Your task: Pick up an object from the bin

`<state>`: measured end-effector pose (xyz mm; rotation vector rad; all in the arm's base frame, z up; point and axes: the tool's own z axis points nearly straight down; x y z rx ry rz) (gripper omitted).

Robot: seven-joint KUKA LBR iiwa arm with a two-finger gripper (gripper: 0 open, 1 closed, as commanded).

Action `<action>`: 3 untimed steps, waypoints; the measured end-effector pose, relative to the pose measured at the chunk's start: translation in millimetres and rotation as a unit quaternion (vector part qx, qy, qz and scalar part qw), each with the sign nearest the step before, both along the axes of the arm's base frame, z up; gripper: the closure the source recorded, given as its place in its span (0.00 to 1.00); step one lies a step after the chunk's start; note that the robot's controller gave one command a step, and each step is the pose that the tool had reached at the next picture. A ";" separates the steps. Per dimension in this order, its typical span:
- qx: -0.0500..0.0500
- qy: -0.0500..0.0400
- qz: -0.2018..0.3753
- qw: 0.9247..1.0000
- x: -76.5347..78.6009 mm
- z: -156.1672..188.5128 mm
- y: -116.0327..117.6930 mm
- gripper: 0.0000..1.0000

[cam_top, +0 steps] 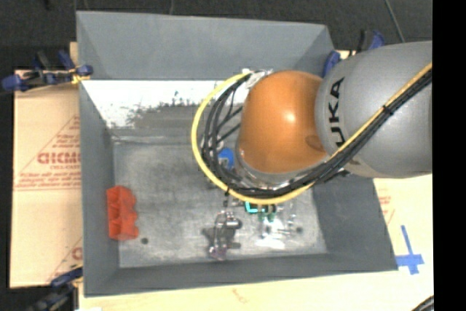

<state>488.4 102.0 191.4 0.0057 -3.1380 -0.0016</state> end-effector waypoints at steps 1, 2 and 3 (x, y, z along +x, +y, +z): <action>0.000 -0.006 0.181 0.984 11.5 -119.1 -53.3 0.00; 0.000 -0.007 0.178 0.984 12.3 -117.0 -53.1 1.00; -0.002 -0.008 0.246 0.969 41.8 18.6 -64.9 1.00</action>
Offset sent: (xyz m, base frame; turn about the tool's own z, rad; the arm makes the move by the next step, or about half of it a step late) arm 0.0086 -0.0533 -0.1214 -0.3637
